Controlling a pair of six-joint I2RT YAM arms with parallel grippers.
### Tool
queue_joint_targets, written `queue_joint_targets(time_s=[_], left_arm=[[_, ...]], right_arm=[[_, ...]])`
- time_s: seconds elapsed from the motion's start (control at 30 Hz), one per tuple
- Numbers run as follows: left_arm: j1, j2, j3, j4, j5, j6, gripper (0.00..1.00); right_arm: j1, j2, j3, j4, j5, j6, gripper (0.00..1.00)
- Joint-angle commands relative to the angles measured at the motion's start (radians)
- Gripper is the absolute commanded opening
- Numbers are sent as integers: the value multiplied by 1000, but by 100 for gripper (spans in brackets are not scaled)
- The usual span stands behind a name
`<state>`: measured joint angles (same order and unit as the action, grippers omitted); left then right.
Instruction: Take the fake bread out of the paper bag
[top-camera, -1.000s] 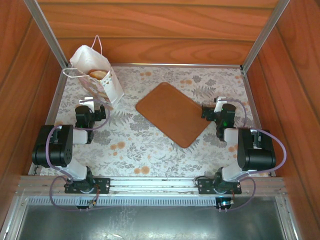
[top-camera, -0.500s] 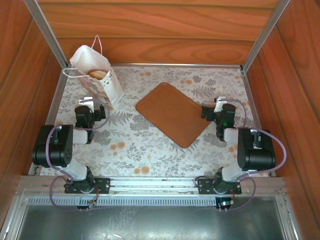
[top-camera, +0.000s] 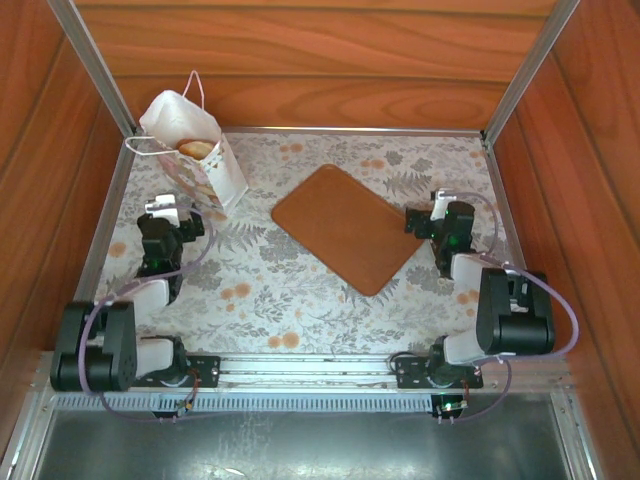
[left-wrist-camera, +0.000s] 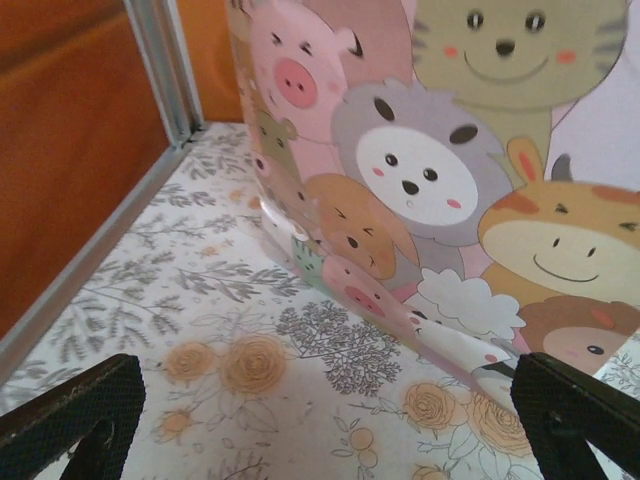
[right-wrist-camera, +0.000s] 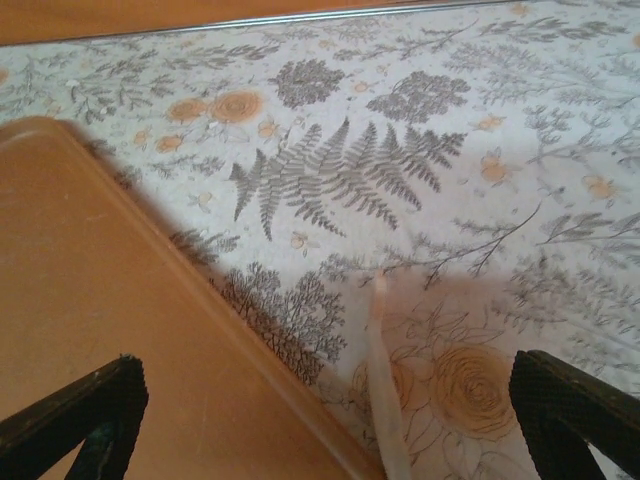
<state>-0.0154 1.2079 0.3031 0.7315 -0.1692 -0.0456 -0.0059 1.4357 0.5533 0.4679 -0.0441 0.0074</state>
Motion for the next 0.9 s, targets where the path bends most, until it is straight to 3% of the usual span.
queue_joint_targets(time_s=[0.0,0.07,0.2,0.33,0.43,0.5,0.63,0.87], left_arm=[[-2,-159,16,-231,-74,-59,100],[1,-273,41,-352,-132,-127,100],[4,-414,56,-436,-83,-139,100],[4,-492,142,-654,-7,-241,100],[3,-478,272,-967,-33,-434,100],[4,-443,320,-1083,19,-485,100],[3,-396,321,-1070,178,-516,100],[4,-271,387,-1089,203,-501,100]], right_arm=[[7,-80,134,-321,60,71,100],[6,-103,229,-489,57,208,100],[1,-93,351,-714,-232,277,100],[11,-103,309,-615,-540,436,97],[57,-89,287,-557,-685,523,83],[125,-79,301,-612,-679,508,79],[269,-37,350,-688,-592,459,77],[508,256,638,-914,-441,290,70]])
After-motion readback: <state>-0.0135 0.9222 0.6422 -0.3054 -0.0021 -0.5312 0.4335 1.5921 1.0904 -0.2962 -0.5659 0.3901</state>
